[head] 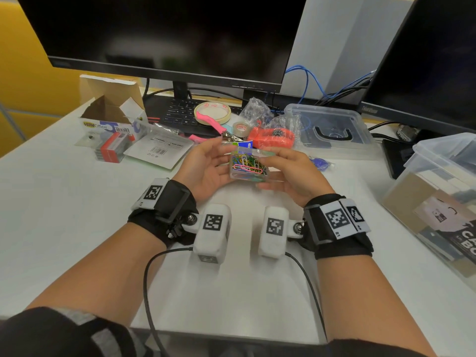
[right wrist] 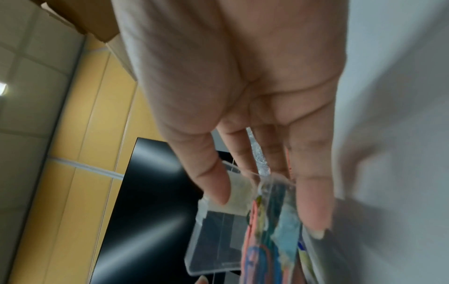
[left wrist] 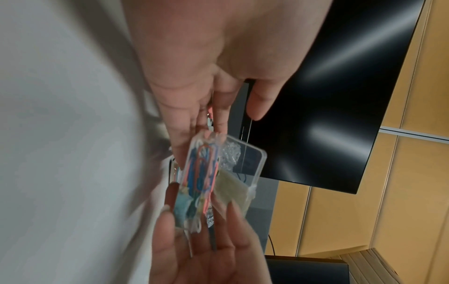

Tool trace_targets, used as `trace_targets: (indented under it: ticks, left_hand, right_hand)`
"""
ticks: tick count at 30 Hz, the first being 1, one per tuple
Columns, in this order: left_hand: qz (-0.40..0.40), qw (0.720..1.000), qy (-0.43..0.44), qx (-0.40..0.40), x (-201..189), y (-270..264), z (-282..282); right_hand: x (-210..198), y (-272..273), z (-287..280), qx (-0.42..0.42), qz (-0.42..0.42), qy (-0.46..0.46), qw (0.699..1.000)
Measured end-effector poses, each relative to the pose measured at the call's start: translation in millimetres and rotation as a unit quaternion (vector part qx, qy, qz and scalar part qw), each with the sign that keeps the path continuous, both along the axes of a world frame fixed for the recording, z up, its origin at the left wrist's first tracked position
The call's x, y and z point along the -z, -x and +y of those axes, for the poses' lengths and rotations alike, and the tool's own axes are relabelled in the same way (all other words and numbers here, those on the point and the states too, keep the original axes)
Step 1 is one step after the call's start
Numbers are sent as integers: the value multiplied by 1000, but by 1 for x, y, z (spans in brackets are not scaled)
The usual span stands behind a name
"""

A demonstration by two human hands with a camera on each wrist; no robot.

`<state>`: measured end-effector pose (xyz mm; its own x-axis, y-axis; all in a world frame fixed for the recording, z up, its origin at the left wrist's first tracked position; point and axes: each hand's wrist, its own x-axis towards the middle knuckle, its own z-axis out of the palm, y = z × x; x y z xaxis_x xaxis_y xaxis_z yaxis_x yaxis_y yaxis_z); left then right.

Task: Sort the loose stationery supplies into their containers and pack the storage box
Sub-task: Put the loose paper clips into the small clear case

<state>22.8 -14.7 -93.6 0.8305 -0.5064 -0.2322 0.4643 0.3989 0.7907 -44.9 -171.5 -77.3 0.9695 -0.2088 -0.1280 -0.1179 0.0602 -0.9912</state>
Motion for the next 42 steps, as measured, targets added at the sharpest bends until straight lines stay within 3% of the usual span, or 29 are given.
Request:
trace_targets:
  ticks: [5, 17, 27, 42]
  left_hand:
    - [-22, 1000, 1, -3, -1, 3, -2]
    - [-57, 998, -28, 29, -5, 7, -1]
    - [-46, 999, 0, 20, -5, 5, 3]
    - [-55, 998, 16, 21, -7, 7, 4]
  right_hand:
    - [-1, 3, -2, -41, -11, -62, 997]
    - [8, -3, 0, 7, -41, -45, 998]
    - [5, 0, -6, -67, -80, -67, 992]
    - [5, -1, -4, -43, -86, -50, 994]
